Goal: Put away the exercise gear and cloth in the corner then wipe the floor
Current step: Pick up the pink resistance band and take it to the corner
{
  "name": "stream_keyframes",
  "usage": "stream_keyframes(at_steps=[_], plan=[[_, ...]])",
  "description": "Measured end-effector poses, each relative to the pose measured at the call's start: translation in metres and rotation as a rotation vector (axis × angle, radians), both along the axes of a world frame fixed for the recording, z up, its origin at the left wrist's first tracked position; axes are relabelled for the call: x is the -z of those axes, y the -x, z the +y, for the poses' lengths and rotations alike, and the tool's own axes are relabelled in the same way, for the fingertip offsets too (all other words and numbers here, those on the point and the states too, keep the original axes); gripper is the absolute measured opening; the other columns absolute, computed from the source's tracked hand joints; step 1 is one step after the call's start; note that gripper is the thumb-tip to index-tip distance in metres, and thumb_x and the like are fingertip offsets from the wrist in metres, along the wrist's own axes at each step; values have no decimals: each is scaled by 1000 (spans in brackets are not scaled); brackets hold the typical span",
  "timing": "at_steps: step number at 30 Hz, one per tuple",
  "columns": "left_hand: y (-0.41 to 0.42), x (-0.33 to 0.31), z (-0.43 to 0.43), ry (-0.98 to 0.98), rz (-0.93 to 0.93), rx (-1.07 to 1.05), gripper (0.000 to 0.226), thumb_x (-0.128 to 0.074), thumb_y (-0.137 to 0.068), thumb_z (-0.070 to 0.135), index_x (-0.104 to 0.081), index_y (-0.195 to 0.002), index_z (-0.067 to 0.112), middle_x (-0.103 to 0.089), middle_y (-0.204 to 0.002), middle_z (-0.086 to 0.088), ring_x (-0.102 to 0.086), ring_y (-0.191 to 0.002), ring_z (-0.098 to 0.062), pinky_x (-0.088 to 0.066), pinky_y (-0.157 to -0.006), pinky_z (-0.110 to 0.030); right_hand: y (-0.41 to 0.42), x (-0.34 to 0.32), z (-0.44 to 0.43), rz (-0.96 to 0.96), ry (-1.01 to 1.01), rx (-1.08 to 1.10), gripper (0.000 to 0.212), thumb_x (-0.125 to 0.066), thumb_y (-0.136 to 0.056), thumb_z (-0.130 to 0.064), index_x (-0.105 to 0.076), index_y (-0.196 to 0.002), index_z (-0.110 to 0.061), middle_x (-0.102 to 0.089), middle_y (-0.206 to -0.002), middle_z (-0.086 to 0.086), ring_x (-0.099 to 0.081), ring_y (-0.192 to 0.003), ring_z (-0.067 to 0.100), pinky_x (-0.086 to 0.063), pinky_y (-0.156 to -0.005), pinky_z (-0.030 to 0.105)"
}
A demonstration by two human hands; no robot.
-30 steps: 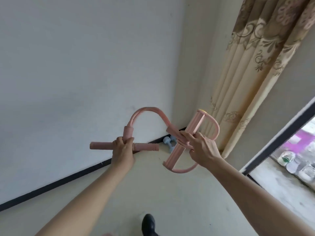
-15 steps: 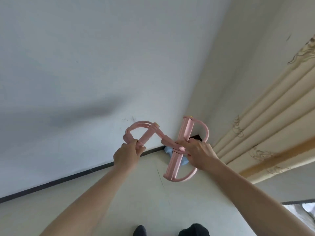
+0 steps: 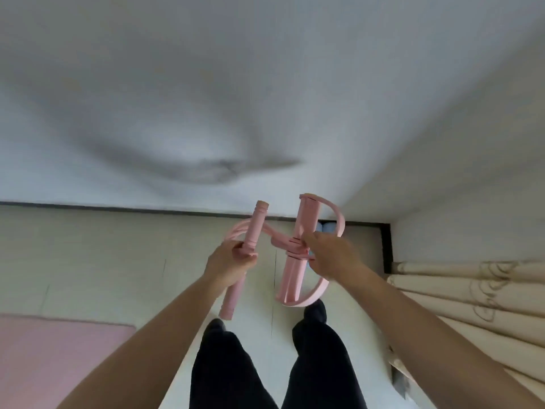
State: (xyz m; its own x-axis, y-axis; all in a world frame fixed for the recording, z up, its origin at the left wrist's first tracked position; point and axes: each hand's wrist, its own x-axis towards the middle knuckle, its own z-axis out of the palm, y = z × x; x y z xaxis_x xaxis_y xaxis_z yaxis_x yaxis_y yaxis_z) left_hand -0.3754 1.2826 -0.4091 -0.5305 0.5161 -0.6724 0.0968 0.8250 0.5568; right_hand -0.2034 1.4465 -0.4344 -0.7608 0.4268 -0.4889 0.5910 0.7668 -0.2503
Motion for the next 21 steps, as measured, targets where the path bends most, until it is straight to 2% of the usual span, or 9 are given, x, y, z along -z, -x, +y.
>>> stream_keyframes(at_steps=[4, 7, 11, 14, 16, 21], plan=[[-12, 58, 18, 49, -168, -107, 17, -71, -82, 23, -70, -98, 26, -72, -88, -1, -67, -78, -19, -54, -68, -35, -1, 59, 24, 21, 36, -22, 27, -55, -96, -15, -52, -123, -16, -57, -117, 3, -54, -110, 23, -41, -76, 29], [-19, 121, 27, 54, -206, -144, 13, -73, -83, 23, -67, -93, 29, -72, -90, -1, -70, -86, -23, -59, -81, -42, -5, 125, 28, 0, 79, 12, 27, -58, -94, -16, -54, -121, -14, -57, -116, 5, -54, -108, 26, -42, -75, 30], [-23, 241, 31, 60, -230, -167, 18, -75, -85, 29, -62, -87, 40, -71, -89, 6, -71, -86, -16, -60, -83, -44, -11, 237, 19, -2, 180, 118, 28, -63, -87, -9, -61, -116, -9, -58, -116, 10, -51, -111, 32, -45, -84, 38], [-25, 342, 26, 70, -238, -140, 18, -76, -82, 38, -68, -98, 38, -72, -89, 7, -71, -88, -15, -60, -82, -44, -11, 326, 10, -20, 210, 148, 34, -62, -85, -8, -61, -119, -11, -56, -118, 11, -49, -114, 31, -40, -84, 33], [-26, 402, 20, 71, -248, -149, 20, -77, -78, 42, -69, -97, 43, -72, -87, 10, -71, -89, -15, -60, -83, -44, -7, 384, 7, -55, 235, 122, 37, -61, -85, -9, -60, -121, -12, -54, -119, 11, -49, -115, 31, -37, -83, 32], [-17, 522, 17, 109, -242, -189, 21, -75, -78, 31, -70, -97, 38, -72, -88, 11, -71, -92, -19, -62, -75, -38, 15, 511, 15, -155, 201, 1, 41, -57, -90, -7, -54, -131, -9, -51, -125, 16, -47, -117, 35, -38, -83, 35]])
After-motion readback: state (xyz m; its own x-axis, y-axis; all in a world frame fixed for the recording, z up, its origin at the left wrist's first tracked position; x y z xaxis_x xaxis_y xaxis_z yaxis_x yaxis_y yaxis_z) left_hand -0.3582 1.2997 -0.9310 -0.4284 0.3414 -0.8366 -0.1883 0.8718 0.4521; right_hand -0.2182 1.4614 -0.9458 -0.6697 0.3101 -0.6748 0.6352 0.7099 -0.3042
